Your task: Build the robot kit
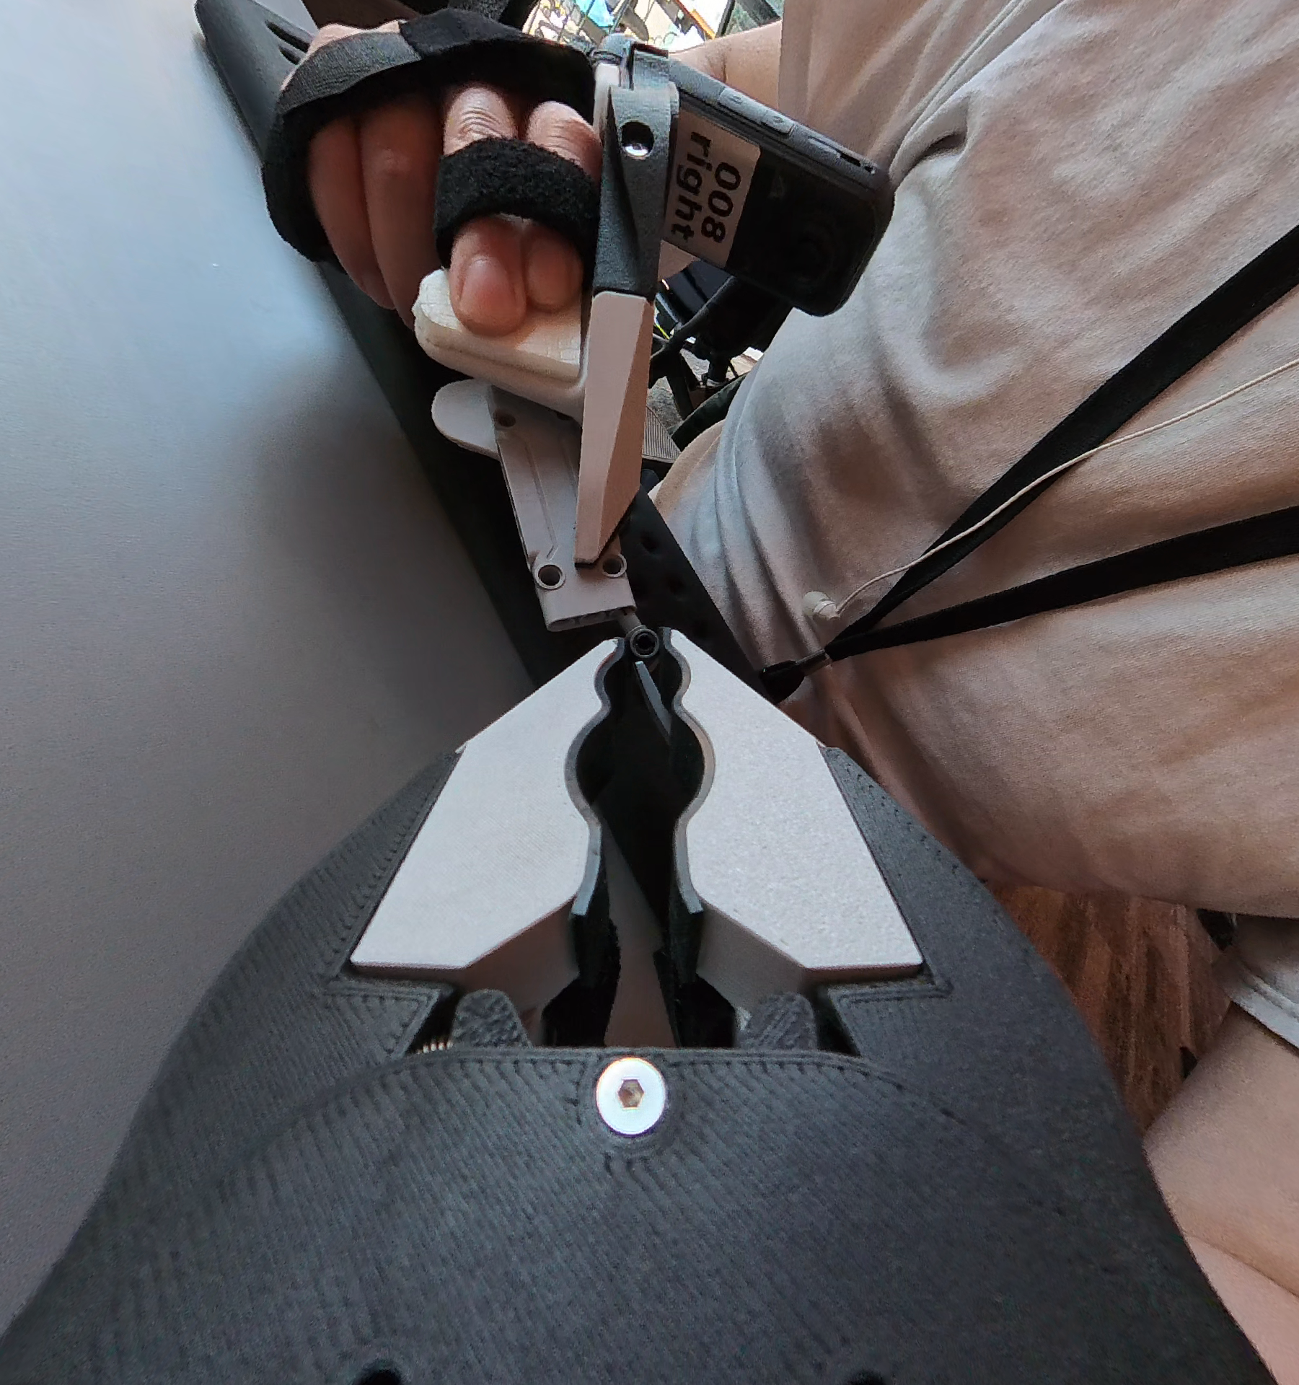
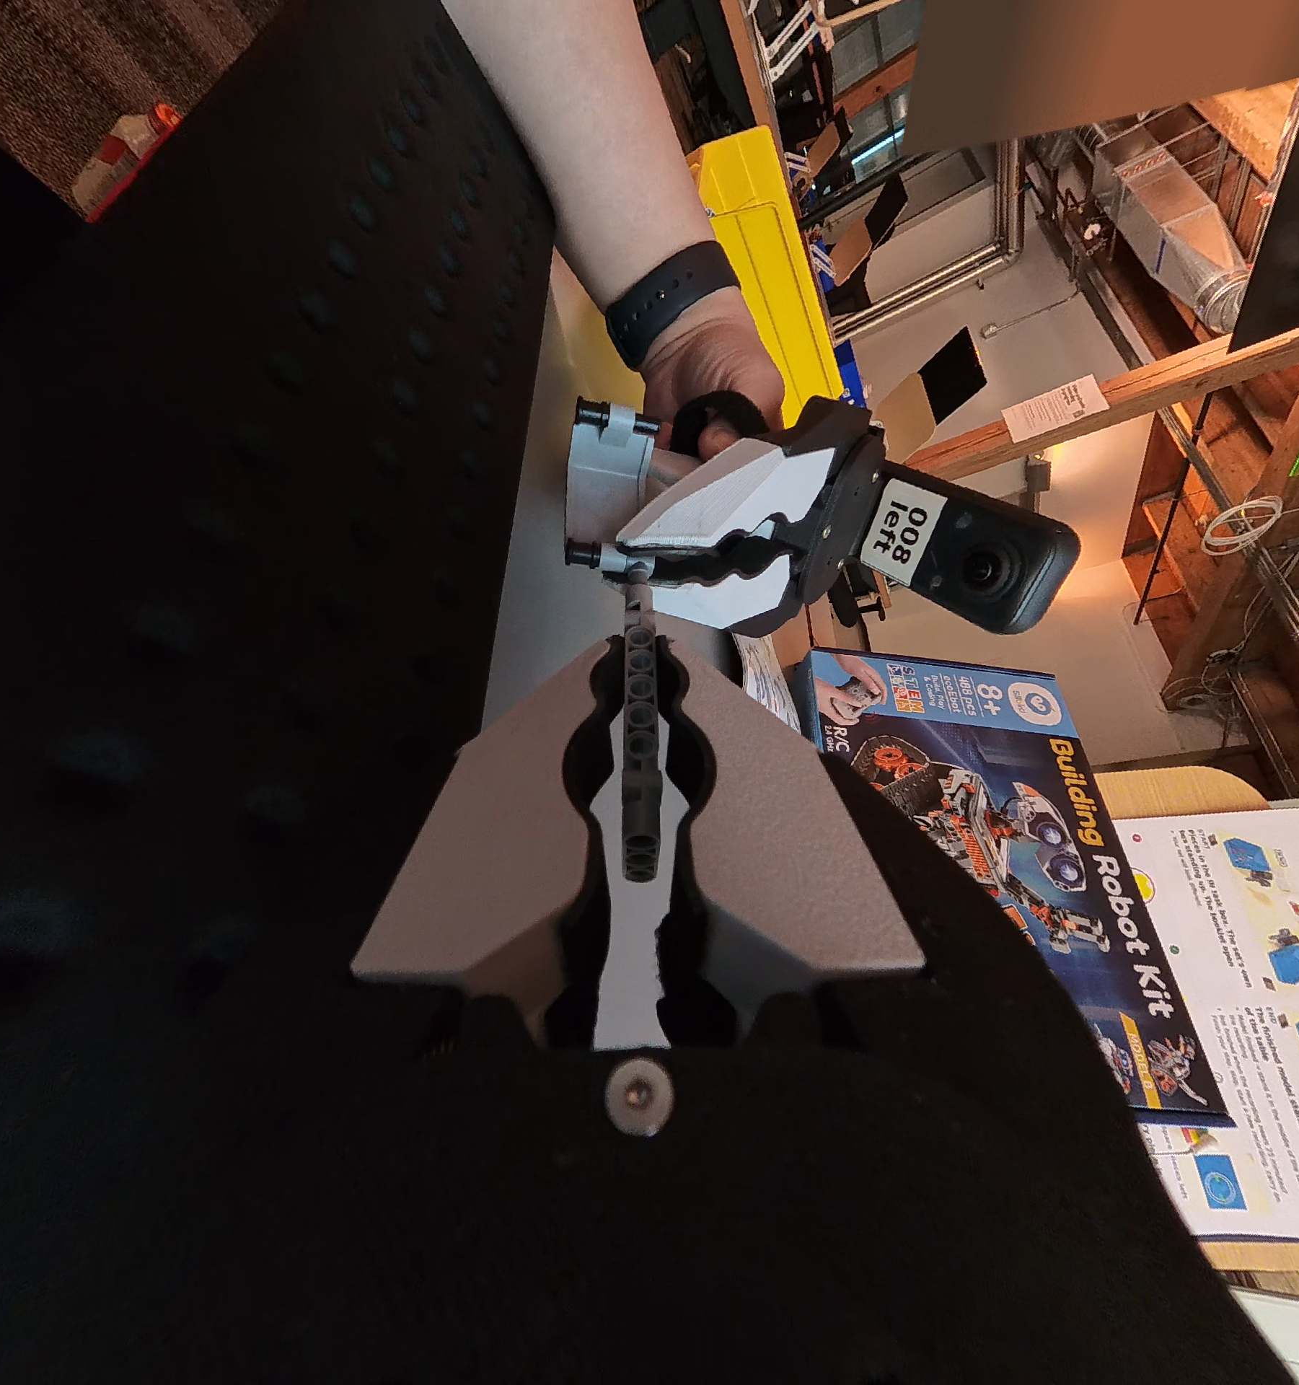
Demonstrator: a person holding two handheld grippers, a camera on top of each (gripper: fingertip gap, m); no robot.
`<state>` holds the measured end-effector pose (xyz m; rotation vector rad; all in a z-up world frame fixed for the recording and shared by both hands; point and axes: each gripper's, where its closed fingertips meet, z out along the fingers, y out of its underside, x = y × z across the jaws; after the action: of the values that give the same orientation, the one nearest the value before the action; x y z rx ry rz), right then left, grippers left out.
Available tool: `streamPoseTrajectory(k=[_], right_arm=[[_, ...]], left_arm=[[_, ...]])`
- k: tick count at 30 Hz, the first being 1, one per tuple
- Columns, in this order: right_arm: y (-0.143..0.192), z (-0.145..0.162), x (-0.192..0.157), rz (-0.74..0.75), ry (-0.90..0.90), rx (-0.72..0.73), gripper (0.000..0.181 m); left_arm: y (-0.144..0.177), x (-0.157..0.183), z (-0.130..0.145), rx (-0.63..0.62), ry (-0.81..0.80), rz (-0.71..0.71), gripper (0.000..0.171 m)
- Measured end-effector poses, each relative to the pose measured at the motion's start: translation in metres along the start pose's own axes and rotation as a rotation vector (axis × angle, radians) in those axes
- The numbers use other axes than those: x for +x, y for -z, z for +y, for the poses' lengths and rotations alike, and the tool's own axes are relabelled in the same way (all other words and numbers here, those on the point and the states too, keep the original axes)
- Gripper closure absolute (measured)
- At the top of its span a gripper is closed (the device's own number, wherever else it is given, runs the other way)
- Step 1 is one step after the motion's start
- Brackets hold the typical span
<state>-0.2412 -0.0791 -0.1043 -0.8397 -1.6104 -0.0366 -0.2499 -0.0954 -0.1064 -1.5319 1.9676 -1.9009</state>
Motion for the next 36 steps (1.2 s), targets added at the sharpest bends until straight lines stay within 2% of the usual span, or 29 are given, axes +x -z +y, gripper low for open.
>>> streamPoseTrajectory(k=[11,25,36], right_arm=[[-0.001,0.0,-0.001,-0.008,-0.012,-0.002,0.175],[-0.013,-0.008,0.0,-0.045,-0.137,0.019,0.175],[-0.016,-0.022,-0.01,-0.128,-0.152,0.102,0.175]], left_arm=[[0.001,0.0,0.002,0.002,0.008,0.015,0.167],[0.012,0.01,0.008,-0.002,0.019,0.113,0.167],[0.008,0.021,0.02,-0.083,0.006,0.181,0.167]])
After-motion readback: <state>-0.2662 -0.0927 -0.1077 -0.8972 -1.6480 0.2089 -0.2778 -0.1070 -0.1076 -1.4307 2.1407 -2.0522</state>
